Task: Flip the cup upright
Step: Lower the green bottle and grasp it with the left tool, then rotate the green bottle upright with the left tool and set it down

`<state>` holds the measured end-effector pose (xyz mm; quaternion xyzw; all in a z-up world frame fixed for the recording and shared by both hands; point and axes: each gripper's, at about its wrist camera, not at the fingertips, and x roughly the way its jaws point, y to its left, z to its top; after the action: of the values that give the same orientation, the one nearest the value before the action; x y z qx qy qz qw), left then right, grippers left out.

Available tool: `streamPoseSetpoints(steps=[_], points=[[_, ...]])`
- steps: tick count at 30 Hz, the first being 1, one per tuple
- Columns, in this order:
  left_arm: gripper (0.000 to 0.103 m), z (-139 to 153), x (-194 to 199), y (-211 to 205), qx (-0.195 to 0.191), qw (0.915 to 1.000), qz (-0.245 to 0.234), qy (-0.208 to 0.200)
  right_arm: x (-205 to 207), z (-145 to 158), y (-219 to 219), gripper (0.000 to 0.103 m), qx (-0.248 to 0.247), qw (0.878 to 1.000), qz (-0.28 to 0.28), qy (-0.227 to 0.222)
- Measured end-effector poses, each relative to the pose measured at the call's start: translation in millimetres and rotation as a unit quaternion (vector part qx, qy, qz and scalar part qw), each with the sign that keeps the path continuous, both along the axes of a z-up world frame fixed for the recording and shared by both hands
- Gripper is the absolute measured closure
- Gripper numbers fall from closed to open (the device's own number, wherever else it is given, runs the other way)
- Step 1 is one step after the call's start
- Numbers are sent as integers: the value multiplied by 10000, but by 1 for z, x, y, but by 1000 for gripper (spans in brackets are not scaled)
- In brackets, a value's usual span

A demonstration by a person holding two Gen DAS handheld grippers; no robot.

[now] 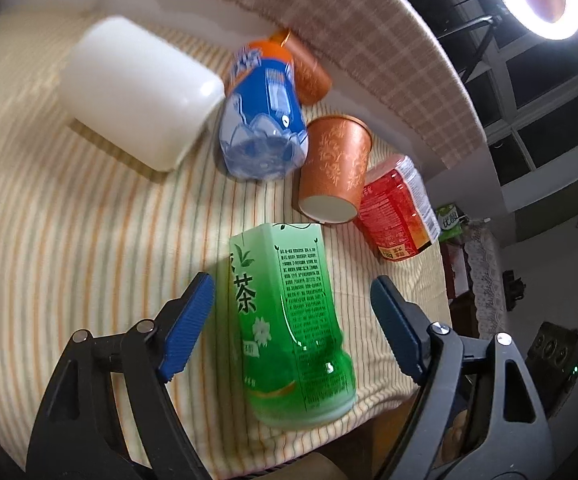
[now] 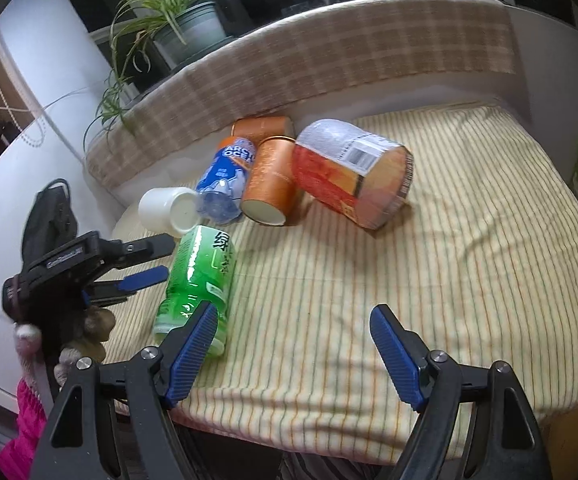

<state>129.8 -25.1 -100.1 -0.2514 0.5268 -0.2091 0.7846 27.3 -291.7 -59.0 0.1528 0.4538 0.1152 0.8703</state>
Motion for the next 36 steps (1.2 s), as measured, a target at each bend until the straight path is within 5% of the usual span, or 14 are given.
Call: streamPoseSetpoints(steps=[11,18,36], points=[[26,-16,19,-14,-25,9997,-70,244,1,-6,-8,20,61,9999,-122,59],[42,-22,21,-21,91,9994,-147,285,3,-9,-14,20,83,9997,-190,96],[45,31,-8,-29,883,9914,-101,-957,3,-6,-11,20,92,9997,-194,71]])
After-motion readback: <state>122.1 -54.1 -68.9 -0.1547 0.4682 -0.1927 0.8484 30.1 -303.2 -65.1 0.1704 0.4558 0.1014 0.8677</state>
